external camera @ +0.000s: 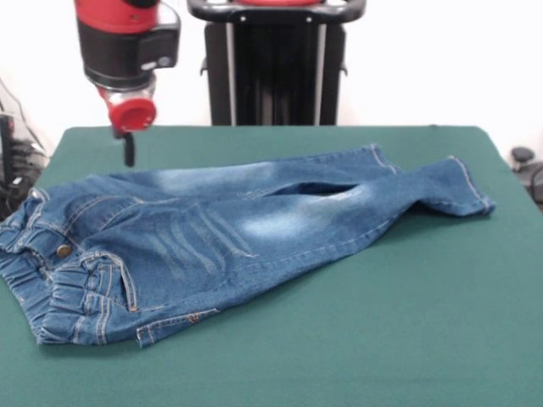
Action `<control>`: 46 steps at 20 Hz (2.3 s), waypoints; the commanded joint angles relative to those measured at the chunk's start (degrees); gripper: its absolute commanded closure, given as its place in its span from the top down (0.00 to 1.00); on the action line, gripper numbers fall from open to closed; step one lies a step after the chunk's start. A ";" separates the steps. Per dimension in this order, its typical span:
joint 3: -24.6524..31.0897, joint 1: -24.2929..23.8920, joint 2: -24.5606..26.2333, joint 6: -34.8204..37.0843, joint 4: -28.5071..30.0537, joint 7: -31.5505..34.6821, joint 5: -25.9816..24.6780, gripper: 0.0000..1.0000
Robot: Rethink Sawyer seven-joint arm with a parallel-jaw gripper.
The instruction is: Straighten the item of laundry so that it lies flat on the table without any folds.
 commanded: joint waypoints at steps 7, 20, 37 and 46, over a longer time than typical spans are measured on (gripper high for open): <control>1.26 13.60 4.08 5.53 -1.76 8.05 8.42 1.00; -3.16 22.34 10.19 1.31 -3.23 13.36 15.49 1.00; -5.17 30.05 5.96 -2.20 6.46 12.94 26.67 1.00; -5.56 34.38 3.06 -3.45 9.53 14.21 32.51 1.00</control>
